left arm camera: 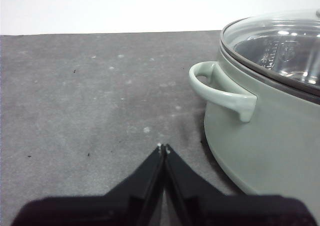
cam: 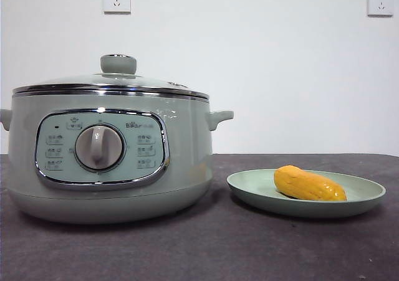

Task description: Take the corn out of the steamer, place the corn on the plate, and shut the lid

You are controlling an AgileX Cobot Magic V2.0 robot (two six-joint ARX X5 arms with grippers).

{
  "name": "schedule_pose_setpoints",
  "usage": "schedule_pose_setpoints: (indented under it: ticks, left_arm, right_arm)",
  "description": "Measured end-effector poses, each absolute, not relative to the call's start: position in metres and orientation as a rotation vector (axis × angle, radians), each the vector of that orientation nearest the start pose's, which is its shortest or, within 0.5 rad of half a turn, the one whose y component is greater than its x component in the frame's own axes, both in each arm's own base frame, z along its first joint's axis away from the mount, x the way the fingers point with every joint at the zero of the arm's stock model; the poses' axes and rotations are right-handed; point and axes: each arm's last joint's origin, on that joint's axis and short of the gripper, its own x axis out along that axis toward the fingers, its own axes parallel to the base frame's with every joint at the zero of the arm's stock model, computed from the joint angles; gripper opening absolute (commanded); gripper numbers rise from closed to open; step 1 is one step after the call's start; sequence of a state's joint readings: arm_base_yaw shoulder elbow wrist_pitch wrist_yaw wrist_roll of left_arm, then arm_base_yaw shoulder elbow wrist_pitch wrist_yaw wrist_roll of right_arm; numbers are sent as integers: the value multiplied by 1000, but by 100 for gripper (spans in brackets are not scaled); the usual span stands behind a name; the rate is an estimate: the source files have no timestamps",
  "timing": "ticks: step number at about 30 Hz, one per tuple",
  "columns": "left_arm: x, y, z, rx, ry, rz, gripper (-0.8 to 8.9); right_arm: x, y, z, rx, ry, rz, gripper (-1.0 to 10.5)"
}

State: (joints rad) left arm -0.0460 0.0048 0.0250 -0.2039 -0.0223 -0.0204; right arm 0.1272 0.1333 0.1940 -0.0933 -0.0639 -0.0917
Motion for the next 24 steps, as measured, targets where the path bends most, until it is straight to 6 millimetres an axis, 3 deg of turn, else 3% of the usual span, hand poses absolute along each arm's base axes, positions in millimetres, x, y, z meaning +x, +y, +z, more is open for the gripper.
schedule_pose_setpoints:
  ticks: [7,15,24]
  left_arm:
    - [95,-4,152,-14,183,-22,-3]
    - [95,-4,152,-14,184,-22,-3]
    - [95,-4,152,-14,184,-22,-3]
  right_arm:
    - [97,13,165,-95,105,186,1]
    - [95,13,152,-57,171,185,1]
    - [95,12,152,48,179,176,1]
